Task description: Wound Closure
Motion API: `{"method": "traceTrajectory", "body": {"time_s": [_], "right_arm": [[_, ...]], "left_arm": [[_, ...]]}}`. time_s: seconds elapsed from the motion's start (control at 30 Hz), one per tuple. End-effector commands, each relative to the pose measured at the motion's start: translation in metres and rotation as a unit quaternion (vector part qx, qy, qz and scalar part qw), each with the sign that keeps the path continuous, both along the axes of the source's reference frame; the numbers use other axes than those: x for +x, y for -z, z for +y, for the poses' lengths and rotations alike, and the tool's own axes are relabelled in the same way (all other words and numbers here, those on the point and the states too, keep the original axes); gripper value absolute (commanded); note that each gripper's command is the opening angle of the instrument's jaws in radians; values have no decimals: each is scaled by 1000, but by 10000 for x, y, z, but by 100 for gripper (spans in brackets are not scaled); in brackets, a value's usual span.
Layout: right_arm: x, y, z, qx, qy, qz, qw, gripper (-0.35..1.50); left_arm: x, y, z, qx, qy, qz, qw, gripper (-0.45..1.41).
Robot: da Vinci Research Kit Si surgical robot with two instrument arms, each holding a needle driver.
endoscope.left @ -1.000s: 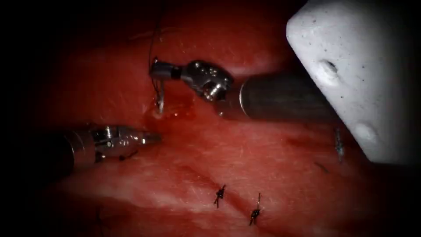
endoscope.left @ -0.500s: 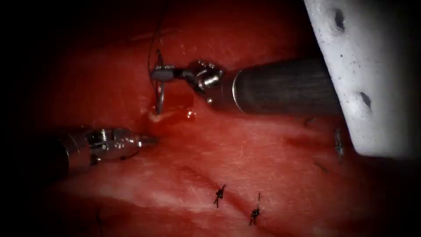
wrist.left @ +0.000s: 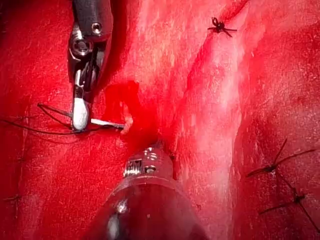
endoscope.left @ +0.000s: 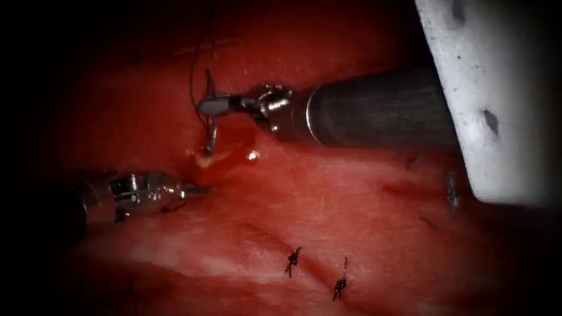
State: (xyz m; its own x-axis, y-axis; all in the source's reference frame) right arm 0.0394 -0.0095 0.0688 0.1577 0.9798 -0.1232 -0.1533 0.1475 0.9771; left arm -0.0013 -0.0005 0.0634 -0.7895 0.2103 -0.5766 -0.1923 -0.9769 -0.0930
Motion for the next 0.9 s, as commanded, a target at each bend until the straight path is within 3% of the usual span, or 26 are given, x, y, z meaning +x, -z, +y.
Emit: {"method": "traceTrajectory", "body": {"time_s": [0.03, 0.57, 0.9], "right_arm": [[7, -5, -5, 7, 1, 1, 1000, -35], [15, 15, -30, 79, 26, 20, 996, -35], [13, 13, -37, 137, 29, 5, 990, -35]], "left_arm": [[-5, -7, -1, 0, -1, 0, 1000, -45], [-5, -8, 1, 0, 0, 0, 1000, -45], [-4, -7, 2, 2, 2, 0, 1000, -45]]}}
